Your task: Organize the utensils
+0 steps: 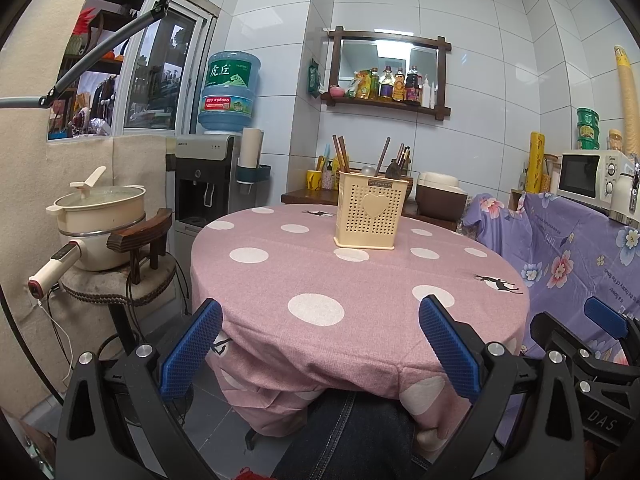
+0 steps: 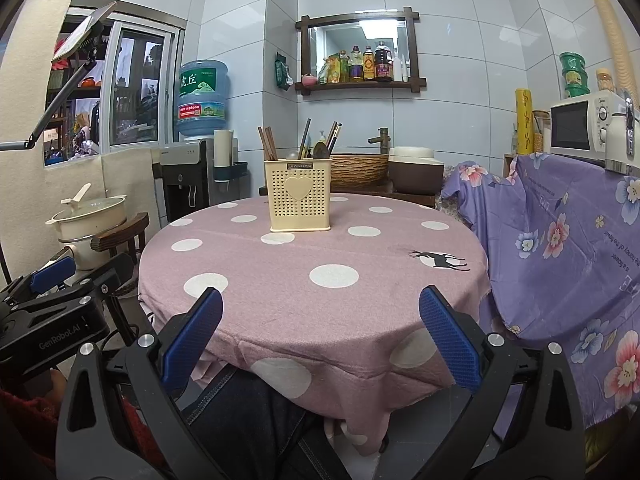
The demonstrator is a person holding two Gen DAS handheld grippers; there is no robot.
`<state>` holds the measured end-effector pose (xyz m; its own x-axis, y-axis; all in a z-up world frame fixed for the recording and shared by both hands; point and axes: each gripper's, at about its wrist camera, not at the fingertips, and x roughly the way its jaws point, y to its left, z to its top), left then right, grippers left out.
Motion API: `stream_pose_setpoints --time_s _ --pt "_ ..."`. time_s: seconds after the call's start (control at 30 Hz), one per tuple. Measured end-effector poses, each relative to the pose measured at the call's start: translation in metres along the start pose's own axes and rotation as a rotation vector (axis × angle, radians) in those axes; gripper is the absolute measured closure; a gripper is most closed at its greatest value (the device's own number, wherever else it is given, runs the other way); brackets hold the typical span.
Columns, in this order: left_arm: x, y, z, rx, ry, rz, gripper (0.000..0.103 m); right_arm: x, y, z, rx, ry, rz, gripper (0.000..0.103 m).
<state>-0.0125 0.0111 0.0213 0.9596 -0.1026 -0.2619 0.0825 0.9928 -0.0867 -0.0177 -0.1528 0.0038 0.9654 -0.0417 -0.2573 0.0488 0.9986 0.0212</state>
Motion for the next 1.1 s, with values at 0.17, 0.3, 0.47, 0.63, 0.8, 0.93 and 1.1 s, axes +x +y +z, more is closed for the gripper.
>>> stream_pose_setpoints --time_s 0.17,0.3,0.47,0.63,0.8,0.93,1.1 --pt "-0.0001 0.001 -0.002 0.001 -0.004 0.002 0.005 0.0001 -0.0009 0.0 0.0 0.0 0.0 0.006" --pt "0.0 0.0023 -0.0044 0.001 0.002 0.0 0.005 0.0001 -0.0016 0.0001 0.001 0.0 0.002 0.006" --pt "-0.0002 0.0025 -0.0055 0.002 0.003 0.001 0.005 0.0 -0.0027 -0.0005 0.003 0.0 -0.001 0.006" --pt "0.0013 0.0029 -0.0039 0.001 0.01 0.0 0.005 -0.0001 -0.0025 -0.0019 0.004 0.003 -0.004 0.006" --pt "0.0005 0.0032 -0.0042 0.001 0.014 -0.001 0.005 0.0005 -0.002 -0.0032 0.004 0.006 -0.005 0.006" --pt "0.0008 0.0035 -0.0044 0.002 0.017 -0.001 0.005 0.0008 -0.002 -0.0037 0.005 0.008 -0.006 0.006" --pt "0.0009 0.0036 -0.0045 0.003 0.017 -0.002 0.005 0.0007 -0.002 -0.0036 0.004 0.007 -0.005 0.006"
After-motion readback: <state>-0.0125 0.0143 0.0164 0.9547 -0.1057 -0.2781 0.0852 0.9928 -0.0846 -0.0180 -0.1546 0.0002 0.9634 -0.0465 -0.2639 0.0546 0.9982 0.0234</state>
